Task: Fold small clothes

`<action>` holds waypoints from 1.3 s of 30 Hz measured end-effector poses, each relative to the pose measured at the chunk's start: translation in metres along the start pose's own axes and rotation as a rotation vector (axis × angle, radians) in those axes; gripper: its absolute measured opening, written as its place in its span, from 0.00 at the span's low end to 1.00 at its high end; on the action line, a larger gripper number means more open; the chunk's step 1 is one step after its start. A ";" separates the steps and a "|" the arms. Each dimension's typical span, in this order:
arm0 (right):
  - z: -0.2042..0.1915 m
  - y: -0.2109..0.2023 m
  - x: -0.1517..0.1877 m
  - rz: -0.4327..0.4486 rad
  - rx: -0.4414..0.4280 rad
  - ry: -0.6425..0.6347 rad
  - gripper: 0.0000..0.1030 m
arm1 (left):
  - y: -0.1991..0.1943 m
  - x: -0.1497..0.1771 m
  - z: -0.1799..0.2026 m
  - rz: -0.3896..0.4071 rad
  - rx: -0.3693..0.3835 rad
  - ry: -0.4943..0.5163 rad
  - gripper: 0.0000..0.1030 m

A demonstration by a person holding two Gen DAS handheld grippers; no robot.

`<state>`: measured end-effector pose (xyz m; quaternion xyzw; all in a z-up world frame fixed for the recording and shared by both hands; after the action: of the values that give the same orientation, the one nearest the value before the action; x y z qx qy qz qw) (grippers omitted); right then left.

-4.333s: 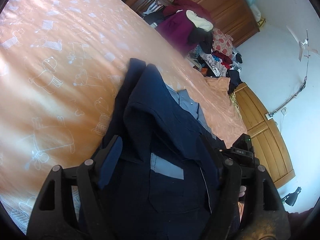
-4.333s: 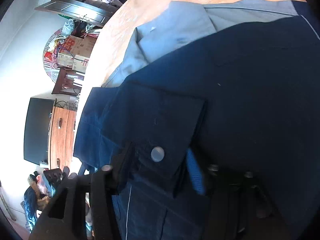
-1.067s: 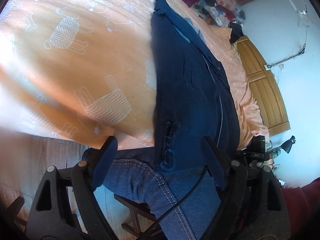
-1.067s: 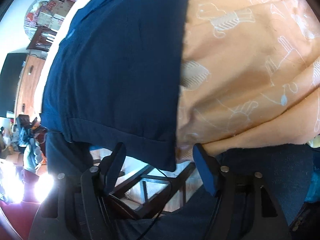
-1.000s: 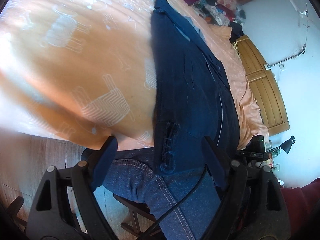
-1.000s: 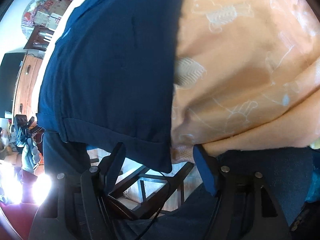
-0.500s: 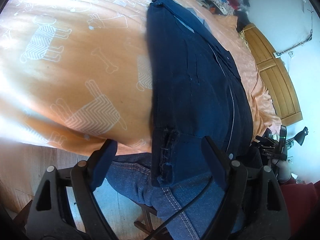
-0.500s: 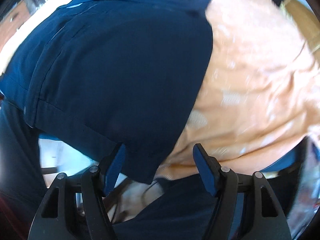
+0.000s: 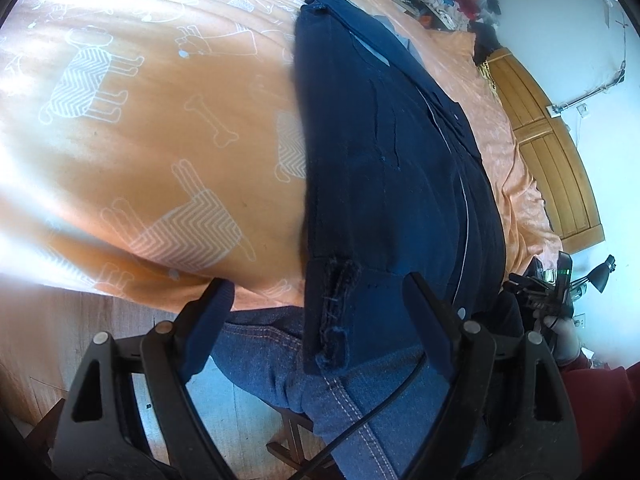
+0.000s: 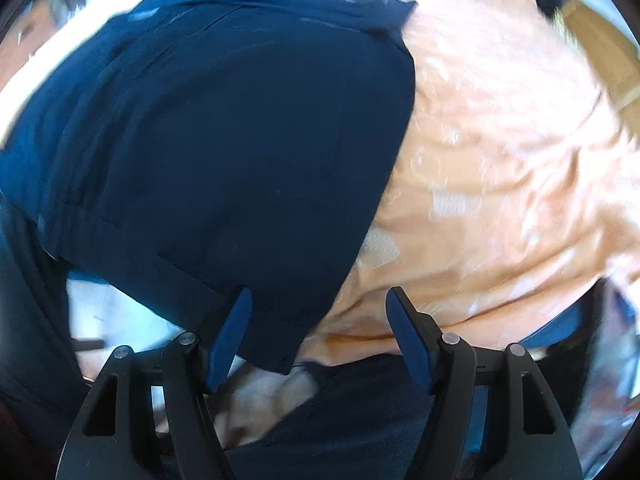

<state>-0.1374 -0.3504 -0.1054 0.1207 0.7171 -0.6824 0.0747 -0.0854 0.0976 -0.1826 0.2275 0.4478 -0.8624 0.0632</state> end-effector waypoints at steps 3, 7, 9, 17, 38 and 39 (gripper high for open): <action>0.027 0.004 -0.001 -0.067 -0.286 0.238 0.71 | -0.004 0.002 0.005 -0.005 -0.001 0.017 0.81; 0.054 0.015 0.005 -0.136 -0.458 0.384 0.63 | -0.014 0.001 0.010 0.021 0.024 0.013 0.81; 0.050 0.019 0.009 -0.172 -0.481 0.379 0.63 | -0.017 0.000 0.012 0.031 0.026 0.013 0.81; 0.025 0.049 0.016 -0.241 -0.418 0.308 0.63 | -0.020 0.005 0.012 0.025 0.004 -0.003 0.81; 0.012 0.012 0.014 -0.193 -0.626 0.330 0.09 | -0.031 -0.027 0.048 0.170 0.268 -0.061 0.08; 0.014 -0.003 0.009 -0.159 -0.673 0.355 0.09 | -0.039 -0.033 0.050 0.201 0.285 -0.066 0.08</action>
<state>-0.1474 -0.3641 -0.1054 0.1496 0.9097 -0.3813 -0.0682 -0.0853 0.0770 -0.1139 0.2495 0.2938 -0.9134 0.1309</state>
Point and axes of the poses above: each gripper's, at about its wrist camera, not at the fingertips, and y roughly the way its jaws point, z to its right, x to its underside, the point moved 6 cm from there along y, roughly the way its jaws point, and after that the axes turned 11 degrees about y, right-handed, at the moved point
